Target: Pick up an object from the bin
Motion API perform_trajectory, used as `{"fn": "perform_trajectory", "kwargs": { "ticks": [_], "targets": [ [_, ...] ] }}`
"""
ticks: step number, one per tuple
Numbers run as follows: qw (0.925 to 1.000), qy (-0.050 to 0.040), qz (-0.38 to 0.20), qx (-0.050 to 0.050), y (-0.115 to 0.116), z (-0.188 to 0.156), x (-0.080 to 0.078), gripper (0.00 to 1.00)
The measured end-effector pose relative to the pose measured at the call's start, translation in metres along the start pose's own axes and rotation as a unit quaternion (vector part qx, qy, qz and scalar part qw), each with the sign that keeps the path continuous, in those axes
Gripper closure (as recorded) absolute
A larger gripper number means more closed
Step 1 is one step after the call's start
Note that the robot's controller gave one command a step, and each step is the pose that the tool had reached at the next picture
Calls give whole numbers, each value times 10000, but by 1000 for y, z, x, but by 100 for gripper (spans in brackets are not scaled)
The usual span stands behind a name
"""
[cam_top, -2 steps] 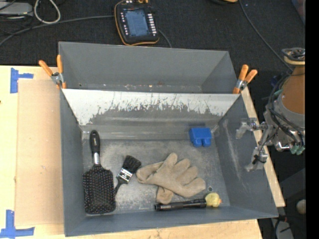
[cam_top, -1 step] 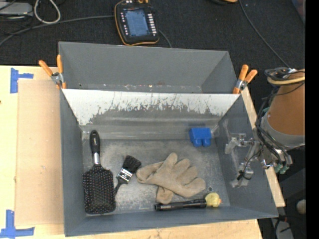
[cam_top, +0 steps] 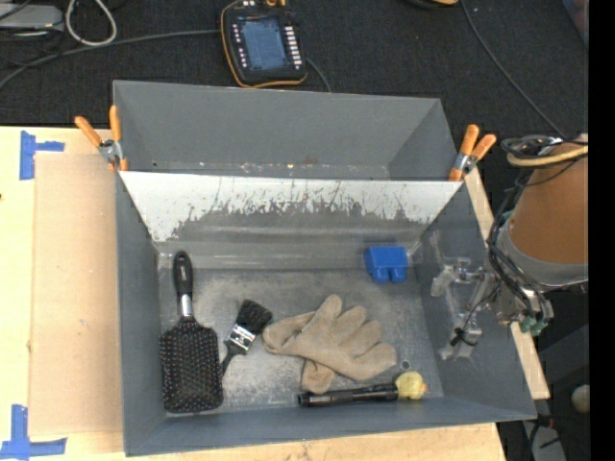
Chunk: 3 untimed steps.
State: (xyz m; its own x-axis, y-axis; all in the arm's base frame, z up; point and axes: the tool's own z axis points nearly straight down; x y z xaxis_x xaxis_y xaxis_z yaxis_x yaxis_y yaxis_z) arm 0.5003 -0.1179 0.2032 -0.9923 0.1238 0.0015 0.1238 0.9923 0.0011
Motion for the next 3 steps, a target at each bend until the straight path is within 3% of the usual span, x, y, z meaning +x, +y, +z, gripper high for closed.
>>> {"fn": "perform_trajectory", "kwargs": {
  "ticks": [1,2,3],
  "targets": [
    [9924,22,-1227,-13,17,56,13,0],
    [9971,-8,-767,-5,11,54,13,0],
    [9935,81,-1135,-44,92,102,32,0]
  ]
}}
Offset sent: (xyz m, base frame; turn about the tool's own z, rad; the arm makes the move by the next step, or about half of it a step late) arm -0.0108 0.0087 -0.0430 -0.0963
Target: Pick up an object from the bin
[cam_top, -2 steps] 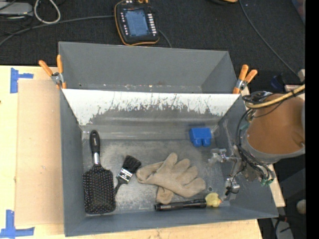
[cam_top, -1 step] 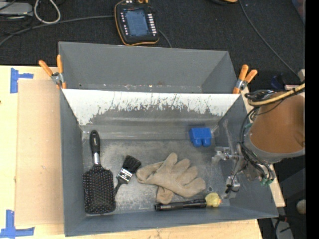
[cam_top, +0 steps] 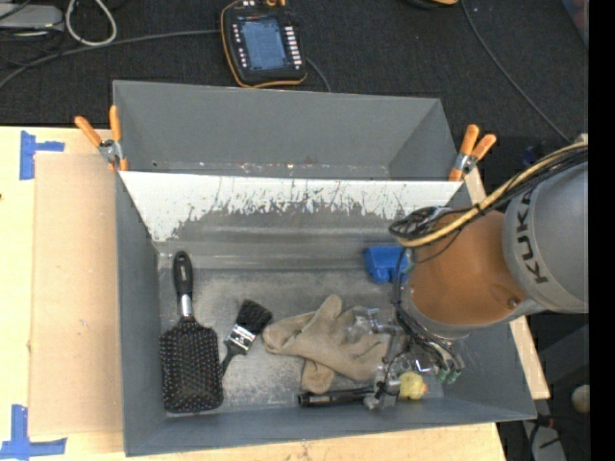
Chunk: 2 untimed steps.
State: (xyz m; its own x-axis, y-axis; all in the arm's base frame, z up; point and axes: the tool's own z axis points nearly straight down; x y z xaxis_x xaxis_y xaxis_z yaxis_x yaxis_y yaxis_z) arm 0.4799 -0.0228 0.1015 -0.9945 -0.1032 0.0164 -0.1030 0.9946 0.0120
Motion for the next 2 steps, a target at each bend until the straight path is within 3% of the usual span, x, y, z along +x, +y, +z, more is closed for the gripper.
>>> {"fn": "perform_trajectory", "kwargs": {
  "ticks": [1,2],
  "targets": [
    [9983,-76,571,58,-41,24,5,100],
    [9984,-77,563,59,-41,24,5,100]
  ]
}}
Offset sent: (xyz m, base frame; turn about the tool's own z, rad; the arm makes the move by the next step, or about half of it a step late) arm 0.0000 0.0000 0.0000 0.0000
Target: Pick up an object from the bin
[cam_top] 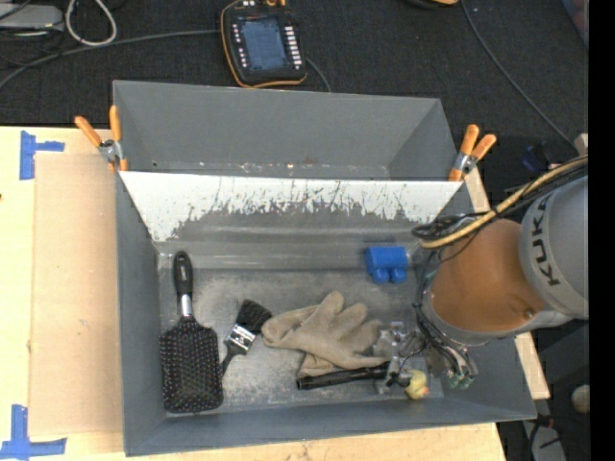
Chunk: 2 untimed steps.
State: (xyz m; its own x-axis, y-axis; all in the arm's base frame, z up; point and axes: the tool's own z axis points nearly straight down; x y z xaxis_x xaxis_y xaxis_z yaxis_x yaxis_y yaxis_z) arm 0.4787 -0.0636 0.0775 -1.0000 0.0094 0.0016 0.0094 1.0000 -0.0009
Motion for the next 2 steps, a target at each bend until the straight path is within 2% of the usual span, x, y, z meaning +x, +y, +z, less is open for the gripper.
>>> {"fn": "perform_trajectory", "kwargs": {
  "ticks": [1,2],
  "targets": [
    [10000,33,-84,-5,15,-94,-8,100],
    [9999,54,-104,-7,8,-133,0,100]
  ]
}}
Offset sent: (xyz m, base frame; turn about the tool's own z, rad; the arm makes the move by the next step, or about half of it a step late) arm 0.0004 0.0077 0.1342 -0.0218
